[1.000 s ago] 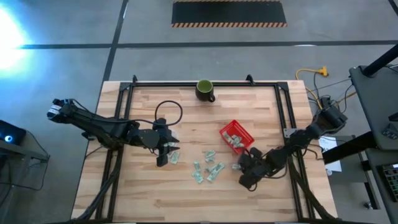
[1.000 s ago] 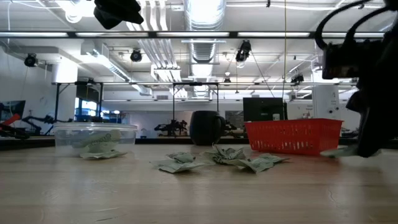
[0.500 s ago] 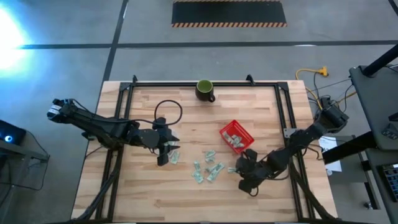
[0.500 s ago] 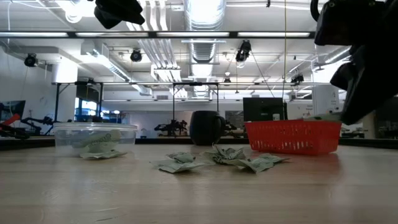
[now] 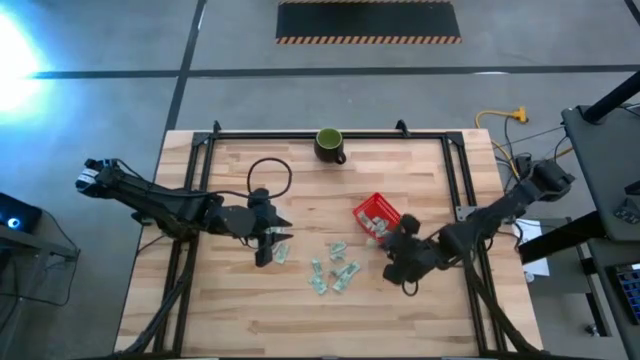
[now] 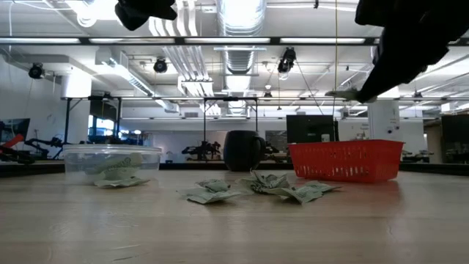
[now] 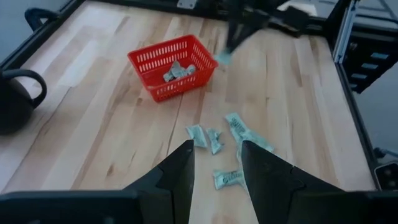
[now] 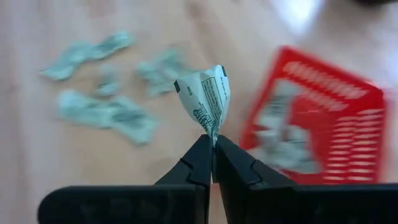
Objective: Pick and place items into bin
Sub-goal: Put the stevia packet into the red basket, then put the stevia packet into the transparent bin
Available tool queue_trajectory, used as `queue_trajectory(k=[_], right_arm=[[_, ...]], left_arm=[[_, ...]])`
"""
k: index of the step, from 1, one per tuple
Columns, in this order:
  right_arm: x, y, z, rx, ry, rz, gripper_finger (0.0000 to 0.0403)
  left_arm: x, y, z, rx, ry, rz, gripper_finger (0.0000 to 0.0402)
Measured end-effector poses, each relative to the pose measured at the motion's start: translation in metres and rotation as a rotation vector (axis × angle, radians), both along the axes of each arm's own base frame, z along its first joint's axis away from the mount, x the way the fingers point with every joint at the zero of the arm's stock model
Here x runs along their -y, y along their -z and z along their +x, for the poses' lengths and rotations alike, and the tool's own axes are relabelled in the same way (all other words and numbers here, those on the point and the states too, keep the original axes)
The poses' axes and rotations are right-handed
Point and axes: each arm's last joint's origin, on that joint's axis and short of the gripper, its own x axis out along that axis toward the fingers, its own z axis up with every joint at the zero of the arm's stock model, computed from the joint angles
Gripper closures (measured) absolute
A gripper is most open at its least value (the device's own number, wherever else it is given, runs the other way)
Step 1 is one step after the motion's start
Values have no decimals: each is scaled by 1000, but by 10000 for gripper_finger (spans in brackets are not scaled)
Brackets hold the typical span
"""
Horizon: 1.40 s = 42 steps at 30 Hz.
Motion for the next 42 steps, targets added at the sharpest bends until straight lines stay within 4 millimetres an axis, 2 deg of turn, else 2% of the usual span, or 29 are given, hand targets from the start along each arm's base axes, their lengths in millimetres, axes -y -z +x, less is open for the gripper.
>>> queue_trajectory(k=[7, 13, 25, 32, 36, 42], right_arm=[[34, -3, -7, -92, 120, -82, 390], [51, 2, -2, -122, 175, -101, 390], [58, 8, 0, -171, 183, -112, 390], [58, 8, -1, -184, 176, -119, 388], [58, 8, -1, -183, 176, -118, 362], [58, 8, -1, -182, 180, -119, 292]], left_arm=[[1, 0, 3, 38, -3, -12, 285], [4, 6, 13, 34, -4, -10, 285], [14, 36, 42, -47, -8, -12, 285], [18, 48, 50, -94, 16, -16, 285], [18, 50, 51, -101, 16, -15, 285], [18, 49, 51, -98, 16, -14, 285]])
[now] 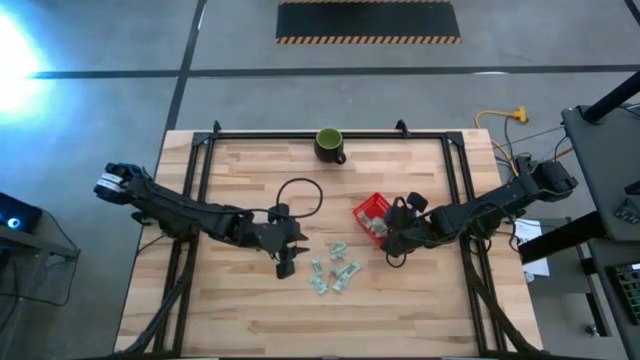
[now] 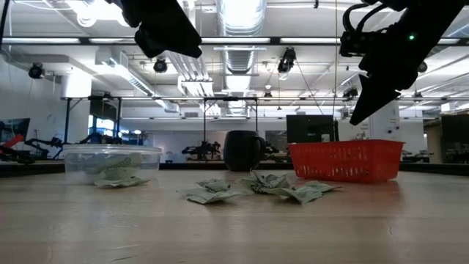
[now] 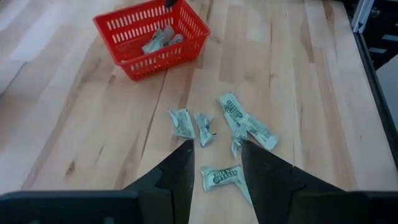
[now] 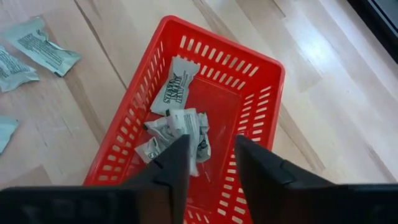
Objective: Pick and place items into bin
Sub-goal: Put the stevia packet into the transparent bin
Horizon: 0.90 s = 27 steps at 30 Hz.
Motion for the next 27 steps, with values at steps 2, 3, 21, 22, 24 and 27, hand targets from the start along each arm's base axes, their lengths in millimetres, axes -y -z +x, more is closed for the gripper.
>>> queue_trajectory(k=[2, 3, 21, 22, 24, 27], right_arm=[[0, 0, 0, 1, 1, 0, 273], [0, 0, 0, 2, 3, 1, 264], [-30, -21, 1, 79, -256, 170, 231], [-33, -21, 0, 78, -269, 182, 232], [-38, -22, -1, 95, -283, 208, 235], [-47, -22, -3, 115, -291, 236, 239]], left_arm=[[0, 0, 0, 0, 0, 0, 285], [0, 1, 0, -2, 0, 1, 285], [15, 56, 30, -211, 407, 245, 285], [16, 59, 33, -219, 425, 264, 285], [17, 64, 37, -234, 465, 305, 285], [16, 73, 42, -274, 515, 360, 285]])
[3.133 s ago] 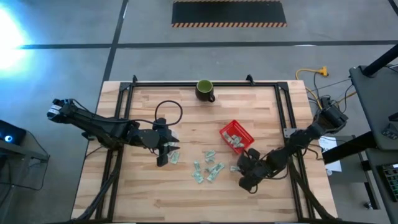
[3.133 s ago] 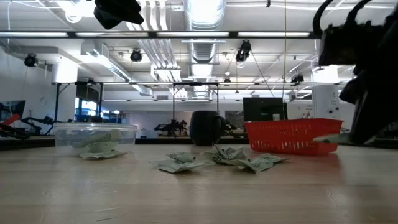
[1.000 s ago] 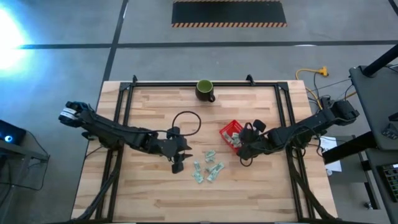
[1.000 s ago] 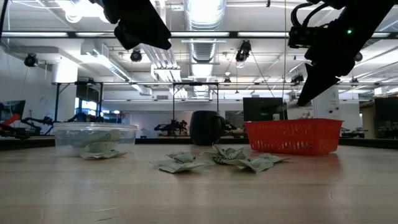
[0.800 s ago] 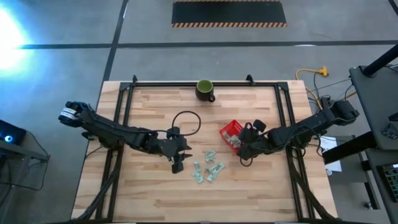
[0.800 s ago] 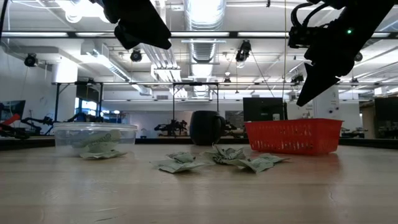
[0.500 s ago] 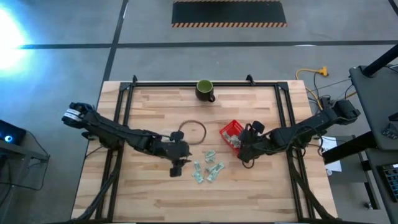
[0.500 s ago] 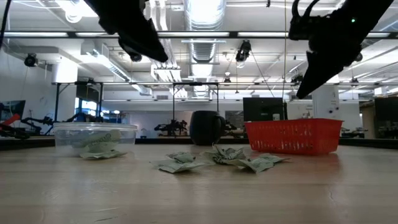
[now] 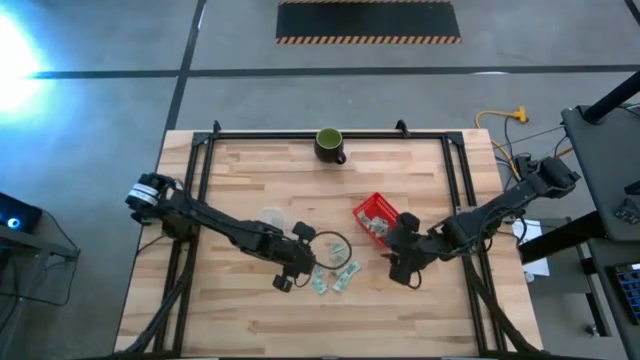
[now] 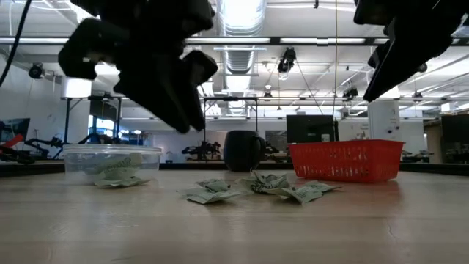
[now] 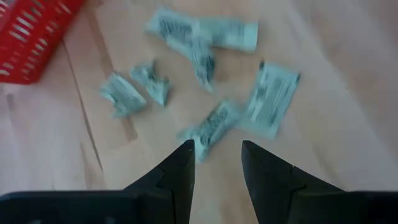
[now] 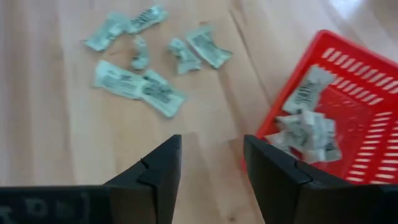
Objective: Pick and place items into bin
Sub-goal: Put the stevia packet into the transparent bin
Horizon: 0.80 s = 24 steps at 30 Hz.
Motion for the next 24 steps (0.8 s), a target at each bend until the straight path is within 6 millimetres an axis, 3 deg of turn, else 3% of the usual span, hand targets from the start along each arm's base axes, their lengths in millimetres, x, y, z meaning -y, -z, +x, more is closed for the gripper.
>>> queue_trajectory(k=[8, 14, 24], right_arm=[[-18, -1, -8, 27, 5, 71, 248], [-28, -1, -14, 31, 17, 118, 248], [-38, -1, -21, 36, 17, 143, 259]], left_arm=[[-10, 10, 14, -37, 77, 92, 285], [-9, 18, 22, -28, 214, 95, 285], [-9, 36, 29, -45, 284, 147, 285]])
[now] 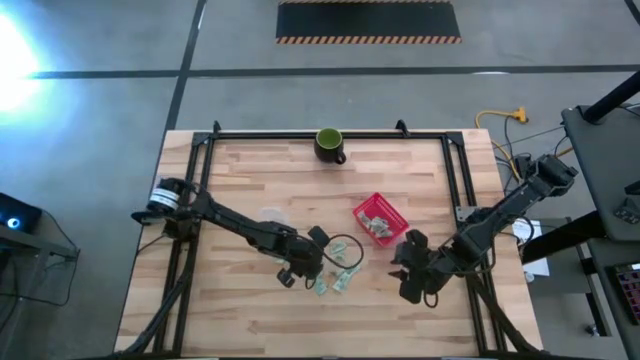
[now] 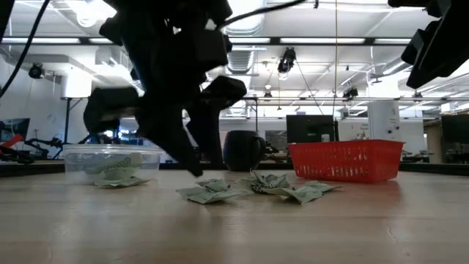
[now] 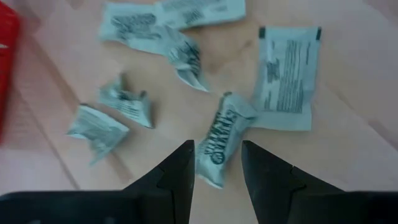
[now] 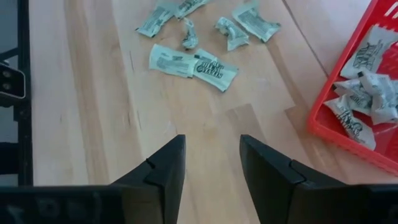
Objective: Pick and place items into bin
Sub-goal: Put the stevia packet into the transparent bin
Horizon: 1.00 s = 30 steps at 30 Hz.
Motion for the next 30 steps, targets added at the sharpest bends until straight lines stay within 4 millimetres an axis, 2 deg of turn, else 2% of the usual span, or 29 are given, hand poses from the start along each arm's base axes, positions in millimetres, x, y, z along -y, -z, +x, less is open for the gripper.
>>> queue_trajectory(k=[4, 13, 21, 30], right_arm=[[0, 0, 0, 9, 7, -10, 259], [1, 2, -1, 8, 11, -20, 265], [2, 2, -1, 19, 22, -41, 268], [2, 2, -1, 20, 25, -42, 271]], left_arm=[[0, 6, 1, -18, 2, 5, 285], [0, 5, 3, 2, -14, 16, 285], [-1, 14, 9, -74, -55, -67, 285], [-7, 10, 17, -75, -73, -72, 285]])
